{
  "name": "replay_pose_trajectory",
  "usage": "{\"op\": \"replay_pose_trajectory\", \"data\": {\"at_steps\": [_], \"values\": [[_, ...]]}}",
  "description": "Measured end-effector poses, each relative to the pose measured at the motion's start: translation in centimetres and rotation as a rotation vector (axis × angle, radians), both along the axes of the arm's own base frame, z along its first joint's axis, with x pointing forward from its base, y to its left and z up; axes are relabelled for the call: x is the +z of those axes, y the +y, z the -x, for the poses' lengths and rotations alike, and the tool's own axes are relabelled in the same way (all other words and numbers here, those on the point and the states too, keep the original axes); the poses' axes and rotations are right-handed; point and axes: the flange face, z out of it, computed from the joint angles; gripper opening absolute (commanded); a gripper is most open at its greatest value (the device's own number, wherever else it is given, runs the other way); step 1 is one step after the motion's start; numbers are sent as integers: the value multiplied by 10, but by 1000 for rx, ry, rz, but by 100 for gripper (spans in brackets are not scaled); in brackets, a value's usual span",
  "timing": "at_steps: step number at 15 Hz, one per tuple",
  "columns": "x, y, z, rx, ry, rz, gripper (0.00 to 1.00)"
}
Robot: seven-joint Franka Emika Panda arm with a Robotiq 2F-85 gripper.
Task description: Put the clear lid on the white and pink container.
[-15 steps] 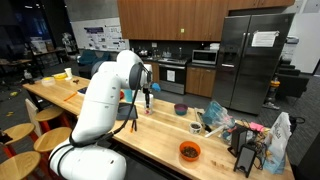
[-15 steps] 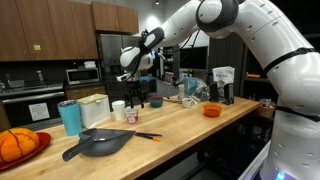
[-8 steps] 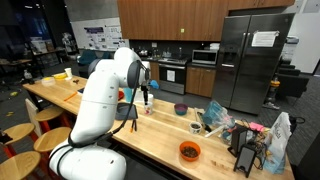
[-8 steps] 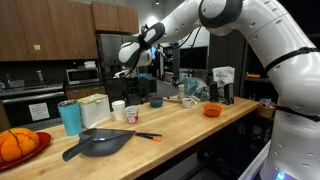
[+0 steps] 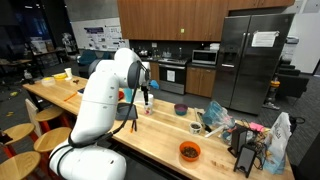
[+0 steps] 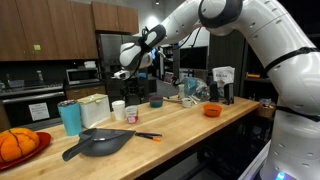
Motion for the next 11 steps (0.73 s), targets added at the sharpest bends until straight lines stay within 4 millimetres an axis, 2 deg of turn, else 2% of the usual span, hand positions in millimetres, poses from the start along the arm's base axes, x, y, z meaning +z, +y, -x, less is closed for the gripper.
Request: {"op": "replay_pose_trajectory", "data": {"at_steps": [2, 3, 4, 6, 9, 11], "values": [[-1, -1, -5, 73, -79, 29, 100], [6, 7, -8, 109, -115, 48, 100], [23, 18, -14, 137, -160, 60, 100], [71, 48, -20, 200, -265, 71, 100], [142, 106, -11, 303, -410, 80, 100], [179, 133, -3, 340, -474, 77, 100]]}}
